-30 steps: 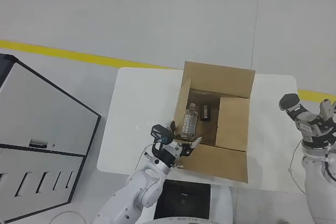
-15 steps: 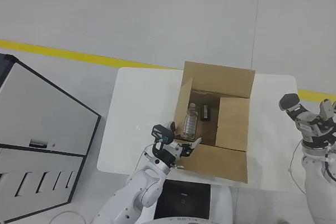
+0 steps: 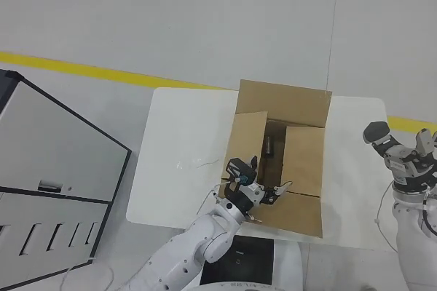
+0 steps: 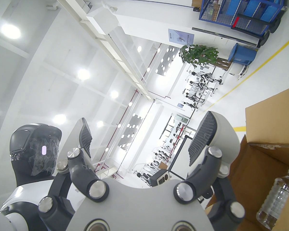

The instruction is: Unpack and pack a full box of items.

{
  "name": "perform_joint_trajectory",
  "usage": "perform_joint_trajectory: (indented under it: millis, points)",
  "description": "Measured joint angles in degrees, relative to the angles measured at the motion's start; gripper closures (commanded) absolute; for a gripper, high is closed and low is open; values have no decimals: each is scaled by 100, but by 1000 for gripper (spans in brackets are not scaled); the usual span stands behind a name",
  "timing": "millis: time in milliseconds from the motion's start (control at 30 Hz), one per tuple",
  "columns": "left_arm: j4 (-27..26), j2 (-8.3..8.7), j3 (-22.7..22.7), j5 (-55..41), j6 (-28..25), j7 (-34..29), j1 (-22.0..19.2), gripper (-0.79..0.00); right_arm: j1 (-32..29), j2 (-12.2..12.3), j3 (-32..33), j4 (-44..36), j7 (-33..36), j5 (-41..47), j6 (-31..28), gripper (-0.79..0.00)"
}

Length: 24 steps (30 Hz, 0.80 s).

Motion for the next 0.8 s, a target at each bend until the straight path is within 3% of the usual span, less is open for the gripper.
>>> perform_joint_trajectory:
  millis: [133,367,800]
  points:
    - [535,-140,214,-193,304,-61,-343,-785,0,0,0,0,0,0,0,-785]
    - [879,-288,386,242,901,167,-651,-785,0,0,0,0,0,0,0,-785]
    - [1556,-582,334,-756,947,-553,-1371,-785,0,0,0,0,0,0,0,-785]
